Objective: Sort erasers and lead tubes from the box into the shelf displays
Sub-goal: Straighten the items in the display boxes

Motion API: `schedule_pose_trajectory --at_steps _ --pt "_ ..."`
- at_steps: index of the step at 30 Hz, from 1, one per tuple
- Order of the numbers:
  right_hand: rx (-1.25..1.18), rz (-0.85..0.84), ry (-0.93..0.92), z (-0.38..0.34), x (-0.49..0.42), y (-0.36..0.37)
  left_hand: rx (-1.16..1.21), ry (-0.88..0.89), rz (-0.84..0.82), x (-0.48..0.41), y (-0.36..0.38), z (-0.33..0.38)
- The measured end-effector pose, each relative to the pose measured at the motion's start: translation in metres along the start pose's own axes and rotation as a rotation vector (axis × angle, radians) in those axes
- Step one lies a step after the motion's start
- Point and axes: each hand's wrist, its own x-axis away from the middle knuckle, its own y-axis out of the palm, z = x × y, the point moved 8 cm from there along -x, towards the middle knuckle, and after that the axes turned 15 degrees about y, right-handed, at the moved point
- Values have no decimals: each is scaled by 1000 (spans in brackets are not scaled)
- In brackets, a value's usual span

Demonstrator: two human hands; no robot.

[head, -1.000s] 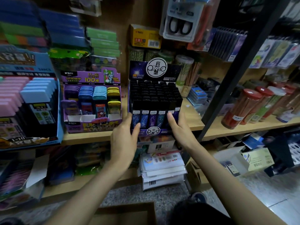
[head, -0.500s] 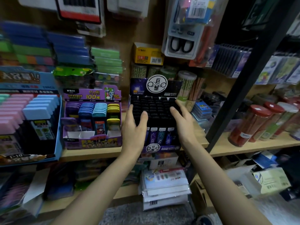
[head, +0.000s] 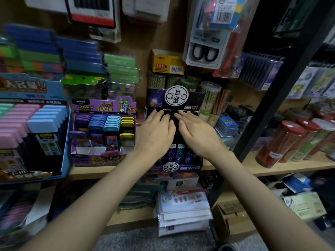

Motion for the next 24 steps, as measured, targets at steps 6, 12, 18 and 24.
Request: schedule_pose_trajectory --at_steps 6,12,18,24 --pt "-53 51 -13 -15 9 -22 26 145 99 20 -56 8" --pt "-78 -1 -217 -94 34 -12 -91 147 97 82 -105 -37" --pt "211 -7 -266 -135 25 20 -140 15 119 131 -116 -95" --pt "215 -63 -288 -137 3 26 -103 -66 247 143 -118 -117"
